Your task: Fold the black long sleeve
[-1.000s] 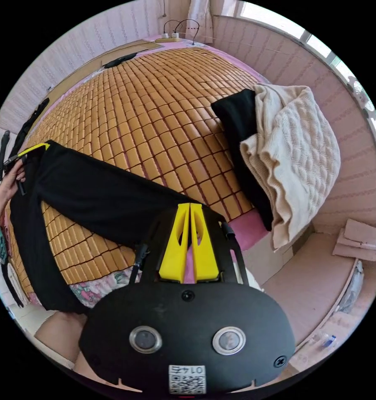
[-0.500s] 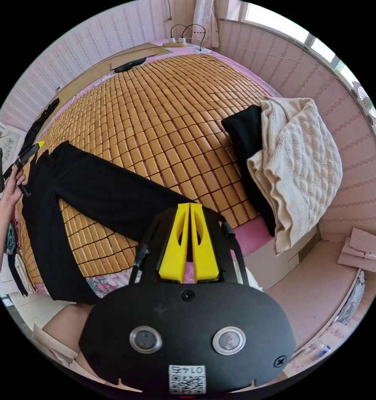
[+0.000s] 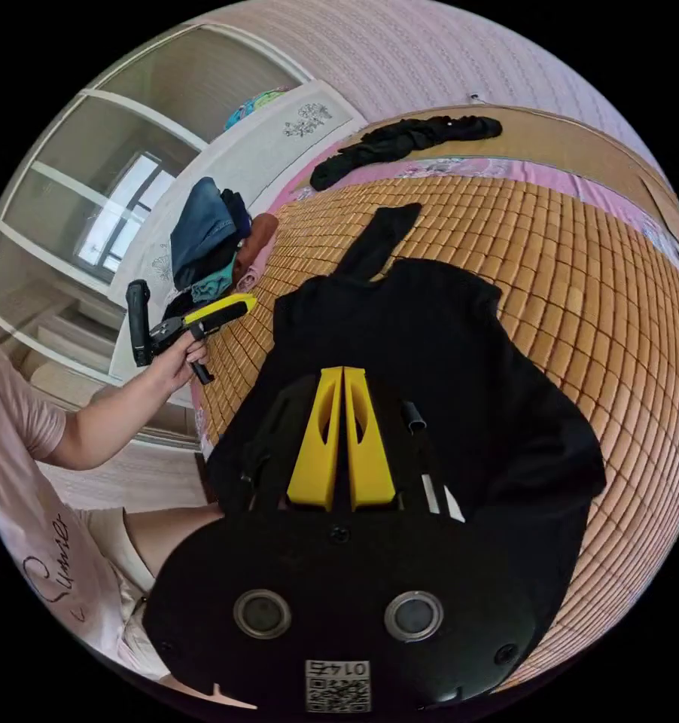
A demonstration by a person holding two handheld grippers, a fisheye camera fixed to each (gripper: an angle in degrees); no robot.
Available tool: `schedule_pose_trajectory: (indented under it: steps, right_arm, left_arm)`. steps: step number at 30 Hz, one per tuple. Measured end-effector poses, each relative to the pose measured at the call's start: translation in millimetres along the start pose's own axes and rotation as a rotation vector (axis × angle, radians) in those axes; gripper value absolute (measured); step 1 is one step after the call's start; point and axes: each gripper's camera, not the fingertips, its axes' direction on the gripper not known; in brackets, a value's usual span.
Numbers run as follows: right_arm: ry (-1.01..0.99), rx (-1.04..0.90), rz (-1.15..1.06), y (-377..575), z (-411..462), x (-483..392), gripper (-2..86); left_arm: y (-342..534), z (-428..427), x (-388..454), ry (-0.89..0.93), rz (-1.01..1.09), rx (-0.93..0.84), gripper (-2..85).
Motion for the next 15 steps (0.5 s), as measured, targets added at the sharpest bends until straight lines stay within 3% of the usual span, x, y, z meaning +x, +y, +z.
schedule_pose_trajectory:
  steps: [3,9,11,15]
  right_arm:
    - [0.080,-0.044,-0.034,-75.7,54.0,-0.7,2.7]
    - [0.290,-0.177,0.080,-160.4,165.6,42.3,3.1]
    - [0.302,-0.285,0.095,-166.1,202.6,55.7,1.6]
    - [0.191,-0.212,0.033,-173.8,210.1,49.0,0.6]
  left_arm:
    - [12.4,7.4,-37.2,0.158,-0.093,0.003,7.8]
    - [29.2,28.8,-63.8,0.163,-0.066,-0.056,8.3]
    - [33.7,41.9,-66.2,0.154,-0.047,-0.156,7.3]
    - [42.3,33.6,-86.5,0.192,-0.038,-0.147,0.6]
